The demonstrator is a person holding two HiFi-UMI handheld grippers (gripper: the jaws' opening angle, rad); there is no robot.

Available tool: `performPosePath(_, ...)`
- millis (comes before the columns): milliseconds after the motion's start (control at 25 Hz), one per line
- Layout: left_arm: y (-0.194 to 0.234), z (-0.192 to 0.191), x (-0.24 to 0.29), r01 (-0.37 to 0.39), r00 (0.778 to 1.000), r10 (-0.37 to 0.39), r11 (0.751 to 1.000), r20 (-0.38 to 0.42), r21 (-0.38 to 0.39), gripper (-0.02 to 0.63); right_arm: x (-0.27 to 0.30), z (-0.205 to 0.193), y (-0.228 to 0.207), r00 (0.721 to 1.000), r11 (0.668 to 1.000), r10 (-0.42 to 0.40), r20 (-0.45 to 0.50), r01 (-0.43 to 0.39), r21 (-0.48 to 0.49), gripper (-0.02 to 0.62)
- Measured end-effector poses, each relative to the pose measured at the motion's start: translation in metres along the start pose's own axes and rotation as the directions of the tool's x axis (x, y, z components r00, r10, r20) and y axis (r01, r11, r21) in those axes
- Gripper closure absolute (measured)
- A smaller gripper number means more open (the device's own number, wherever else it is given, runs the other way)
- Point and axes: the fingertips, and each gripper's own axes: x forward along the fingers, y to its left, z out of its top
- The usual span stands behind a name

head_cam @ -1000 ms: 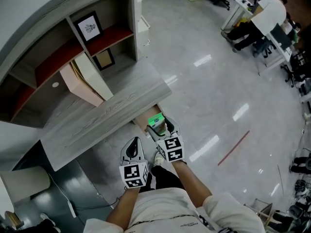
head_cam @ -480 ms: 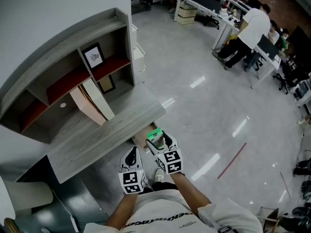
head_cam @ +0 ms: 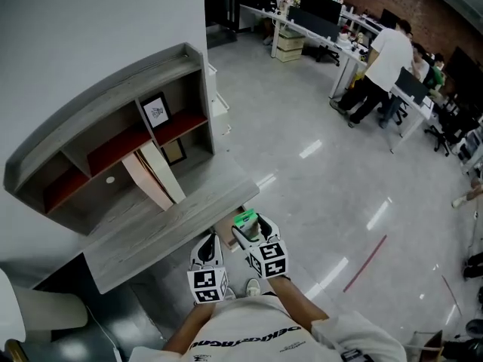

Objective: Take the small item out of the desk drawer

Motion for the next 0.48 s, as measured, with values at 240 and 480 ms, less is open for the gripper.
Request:
performPosePath(240, 0.000, 0.011, 0.000, 0.009, 1.000, -0.009, 1.000, 0.021, 0.009, 0.591, -0.007, 0.015, -0.004, 0.999, 1.000, -0.013, 0.033, 0.013, 0.006, 0.230)
performPosePath(480, 0.002, 0.017, -0.001, 0.005, 0.999, -0.005, 1.000, 0.037, 0.019, 0.591, -0.007, 0.023, 0.000, 0.999, 1.000, -0.005, 0.045, 0.006, -0.028, 0.230)
